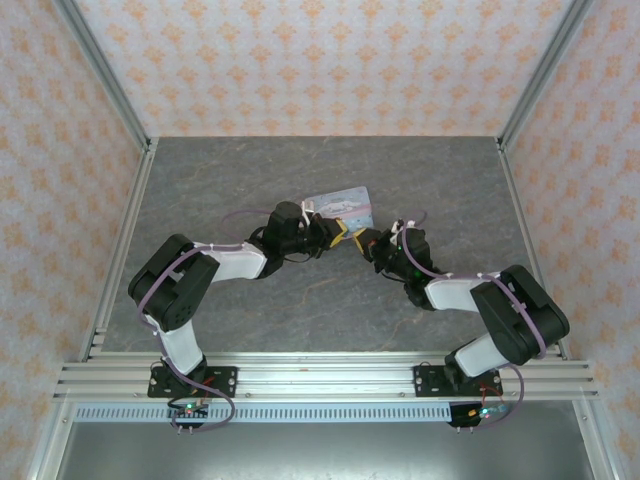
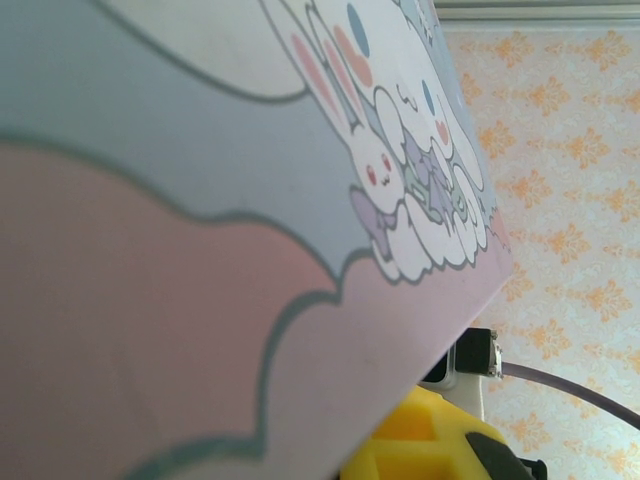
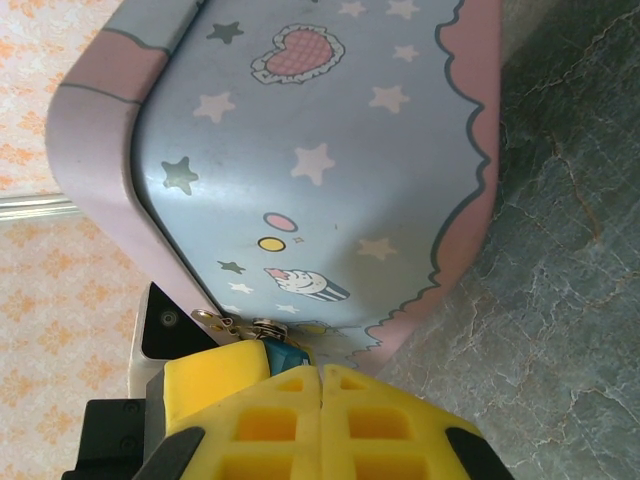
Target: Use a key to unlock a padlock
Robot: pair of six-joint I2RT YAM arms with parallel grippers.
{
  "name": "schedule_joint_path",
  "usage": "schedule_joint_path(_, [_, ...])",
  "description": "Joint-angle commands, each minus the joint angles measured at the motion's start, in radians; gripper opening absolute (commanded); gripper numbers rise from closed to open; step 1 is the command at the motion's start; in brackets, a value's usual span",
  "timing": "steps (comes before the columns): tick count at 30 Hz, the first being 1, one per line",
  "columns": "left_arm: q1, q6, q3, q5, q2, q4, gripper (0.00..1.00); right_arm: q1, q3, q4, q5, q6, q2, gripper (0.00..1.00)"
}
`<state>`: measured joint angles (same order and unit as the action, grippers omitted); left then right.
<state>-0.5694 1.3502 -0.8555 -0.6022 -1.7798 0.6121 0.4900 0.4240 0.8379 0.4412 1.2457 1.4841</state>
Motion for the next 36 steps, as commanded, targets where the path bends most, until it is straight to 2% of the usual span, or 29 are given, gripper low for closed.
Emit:
schedule_joint_path(1, [-0.004,0.015,-0.014,-0.018,0.042,0.049,0.0,-0.001,0.017,0.036,0.014,0.011,0.005,0.0])
schedule_joint_path(36, [-0.012,0.011,-0.026,-0.01,0.028,0.038,0.0,0.022,0.007,0.04,0.035,0.028,-0.053,0.0])
